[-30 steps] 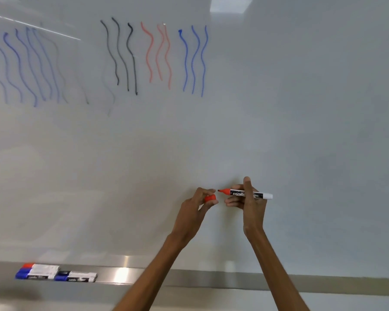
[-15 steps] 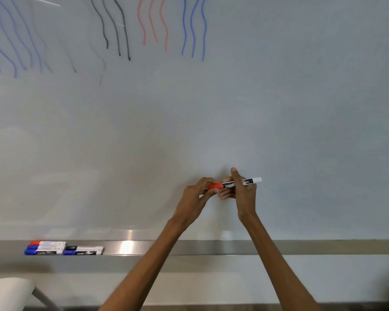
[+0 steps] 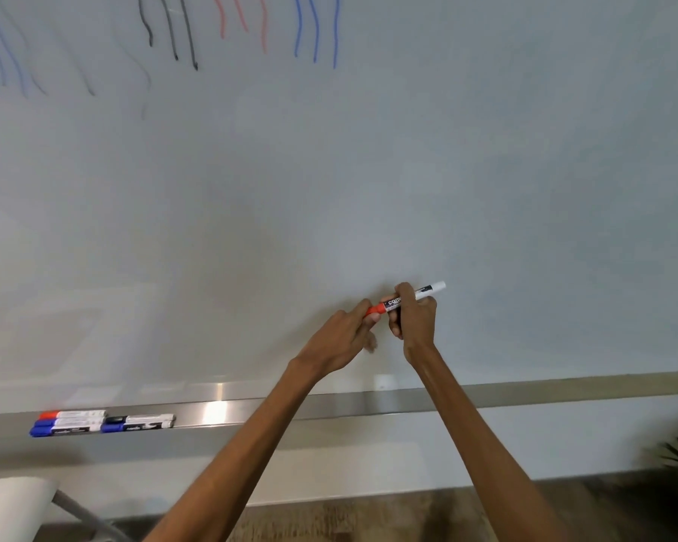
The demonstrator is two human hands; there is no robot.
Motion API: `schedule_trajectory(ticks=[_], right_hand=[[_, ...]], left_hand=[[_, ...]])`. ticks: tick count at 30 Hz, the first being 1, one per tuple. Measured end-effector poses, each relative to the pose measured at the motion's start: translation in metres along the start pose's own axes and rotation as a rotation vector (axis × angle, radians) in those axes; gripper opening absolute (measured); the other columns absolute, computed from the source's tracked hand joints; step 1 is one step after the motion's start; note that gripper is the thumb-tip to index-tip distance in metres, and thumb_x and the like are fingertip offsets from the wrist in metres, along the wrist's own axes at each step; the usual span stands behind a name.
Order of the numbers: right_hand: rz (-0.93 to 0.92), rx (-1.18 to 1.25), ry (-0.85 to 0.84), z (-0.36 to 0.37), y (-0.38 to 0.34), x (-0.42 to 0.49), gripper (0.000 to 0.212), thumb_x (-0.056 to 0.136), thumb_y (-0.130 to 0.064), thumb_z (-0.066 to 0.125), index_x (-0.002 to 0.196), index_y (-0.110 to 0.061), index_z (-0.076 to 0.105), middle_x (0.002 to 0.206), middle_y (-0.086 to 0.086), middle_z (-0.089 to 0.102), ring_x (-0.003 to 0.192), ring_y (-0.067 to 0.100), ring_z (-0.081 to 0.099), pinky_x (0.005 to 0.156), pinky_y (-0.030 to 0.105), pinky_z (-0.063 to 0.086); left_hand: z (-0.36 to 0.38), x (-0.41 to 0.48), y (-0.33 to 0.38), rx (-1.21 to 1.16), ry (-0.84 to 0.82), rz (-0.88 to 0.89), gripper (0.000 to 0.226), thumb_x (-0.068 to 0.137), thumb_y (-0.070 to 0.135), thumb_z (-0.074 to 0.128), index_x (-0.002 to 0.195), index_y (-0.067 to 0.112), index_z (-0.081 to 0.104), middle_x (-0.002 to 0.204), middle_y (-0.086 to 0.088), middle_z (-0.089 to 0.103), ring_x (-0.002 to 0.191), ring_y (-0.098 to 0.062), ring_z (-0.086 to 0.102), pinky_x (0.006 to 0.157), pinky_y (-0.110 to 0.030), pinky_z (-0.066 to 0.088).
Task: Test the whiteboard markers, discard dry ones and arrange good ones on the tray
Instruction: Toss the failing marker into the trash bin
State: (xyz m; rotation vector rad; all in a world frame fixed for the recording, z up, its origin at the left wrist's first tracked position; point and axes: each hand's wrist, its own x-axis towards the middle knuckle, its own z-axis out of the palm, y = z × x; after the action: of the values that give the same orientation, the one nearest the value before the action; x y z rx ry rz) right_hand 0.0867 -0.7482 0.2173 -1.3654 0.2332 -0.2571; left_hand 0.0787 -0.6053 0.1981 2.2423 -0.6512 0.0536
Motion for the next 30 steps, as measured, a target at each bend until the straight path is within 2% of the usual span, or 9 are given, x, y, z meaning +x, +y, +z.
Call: schedule_trajectory(ticks=[3, 6, 8, 11, 14, 18, 21, 25, 30], right_hand=[[0.019, 0.032, 0.045, 0.000, 0.006, -0.002, 0.033, 0.096, -0.014, 0.050, 0.066, -0.002, 0.055, 0.042, 0.003, 0.045, 0.031, 0.012, 0.034, 0.033, 0.019, 0.026], [0.048, 0.080, 0.081, 0.000, 0.010, -0.005, 0.035, 0.097, -0.013, 0.049, 0.062, -0.008, 0.048, 0.041, 0.001, 0.044, 0.031, 0.011, 0.033, 0.033, 0.019, 0.025], [0.056, 0.082, 0.080, -0.002, 0.011, -0.007, 0.036, 0.097, -0.012, 0.049, 0.061, -0.008, 0.048, 0.040, 0.000, 0.045, 0.031, 0.010, 0.034, 0.033, 0.018, 0.025], [0.058, 0.021, 0.049, -0.007, 0.014, -0.006, 0.034, 0.096, -0.014, 0.050, 0.063, -0.005, 0.053, 0.042, 0.002, 0.048, 0.032, 0.012, 0.038, 0.035, 0.020, 0.029], [0.057, -0.036, -0.010, -0.018, 0.019, -0.004, 0.033, 0.097, -0.019, 0.051, 0.073, 0.000, 0.061, 0.048, 0.007, 0.053, 0.035, 0.017, 0.045, 0.037, 0.023, 0.032], [0.138, -0.061, -0.074, -0.030, 0.027, -0.009, 0.033, 0.097, -0.031, 0.059, 0.088, 0.000, 0.069, 0.059, 0.007, 0.060, 0.041, 0.017, 0.052, 0.040, 0.023, 0.037], [0.195, -0.053, -0.066, -0.041, 0.033, -0.011, 0.031, 0.094, -0.036, 0.064, 0.087, -0.007, 0.071, 0.066, 0.005, 0.063, 0.047, 0.016, 0.054, 0.044, 0.023, 0.039], [0.218, -0.049, -0.050, -0.064, 0.036, -0.014, 0.037, 0.087, -0.041, 0.072, 0.096, -0.005, 0.073, 0.071, 0.004, 0.063, 0.052, 0.016, 0.054, 0.047, 0.024, 0.039], [0.230, -0.054, 0.040, -0.108, 0.042, -0.021, 0.028, 0.082, -0.036, 0.078, 0.092, -0.010, 0.072, 0.070, 0.000, 0.062, 0.051, 0.015, 0.052, 0.046, 0.022, 0.037]], left_hand=[[0.002, -0.002, 0.004, 0.021, -0.014, 0.003, 0.028, 0.105, 0.047, 0.025, 0.096, 0.024, 0.038, 0.055, -0.006, 0.061, 0.040, -0.017, 0.060, 0.054, -0.034, 0.052], [0.009, -0.002, 0.002, 0.058, 0.043, 0.017, 0.025, 0.106, 0.040, 0.029, 0.097, 0.020, 0.039, 0.049, -0.004, 0.049, 0.034, -0.023, 0.050, 0.047, -0.043, 0.047], [0.014, -0.002, 0.000, 0.110, 0.072, 0.026, 0.024, 0.106, 0.039, 0.030, 0.099, 0.018, 0.041, 0.050, -0.004, 0.050, 0.038, -0.023, 0.050, 0.049, -0.045, 0.047], [0.015, -0.001, -0.006, 0.199, 0.061, 0.026, 0.025, 0.106, 0.042, 0.028, 0.106, 0.023, 0.044, 0.055, 0.003, 0.057, 0.047, -0.014, 0.058, 0.058, -0.035, 0.052], [0.014, 0.003, -0.015, 0.286, 0.054, 0.033, 0.026, 0.104, 0.044, 0.034, 0.111, 0.026, 0.051, 0.075, 0.006, 0.066, 0.069, -0.015, 0.062, 0.068, -0.037, 0.051], [0.020, 0.006, -0.026, 0.229, 0.052, 0.043, 0.030, 0.100, 0.043, 0.046, 0.119, 0.024, 0.060, 0.102, 0.007, 0.062, 0.091, -0.013, 0.057, 0.075, -0.031, 0.045], [0.025, 0.007, -0.028, 0.125, 0.059, 0.049, 0.026, 0.097, 0.038, 0.054, 0.118, 0.026, 0.065, 0.102, 0.010, 0.066, 0.088, -0.006, 0.057, 0.079, -0.031, 0.048], [0.035, 0.008, -0.026, 0.091, 0.054, 0.042, 0.022, 0.095, 0.037, 0.059, 0.113, 0.029, 0.068, 0.095, 0.011, 0.067, 0.081, -0.002, 0.056, 0.074, -0.027, 0.045], [0.053, 0.009, -0.028, 0.059, 0.008, 0.030, 0.021, 0.092, 0.036, 0.062, 0.112, 0.032, 0.070, 0.089, 0.014, 0.064, 0.080, -0.005, 0.058, 0.074, -0.029, 0.047]])
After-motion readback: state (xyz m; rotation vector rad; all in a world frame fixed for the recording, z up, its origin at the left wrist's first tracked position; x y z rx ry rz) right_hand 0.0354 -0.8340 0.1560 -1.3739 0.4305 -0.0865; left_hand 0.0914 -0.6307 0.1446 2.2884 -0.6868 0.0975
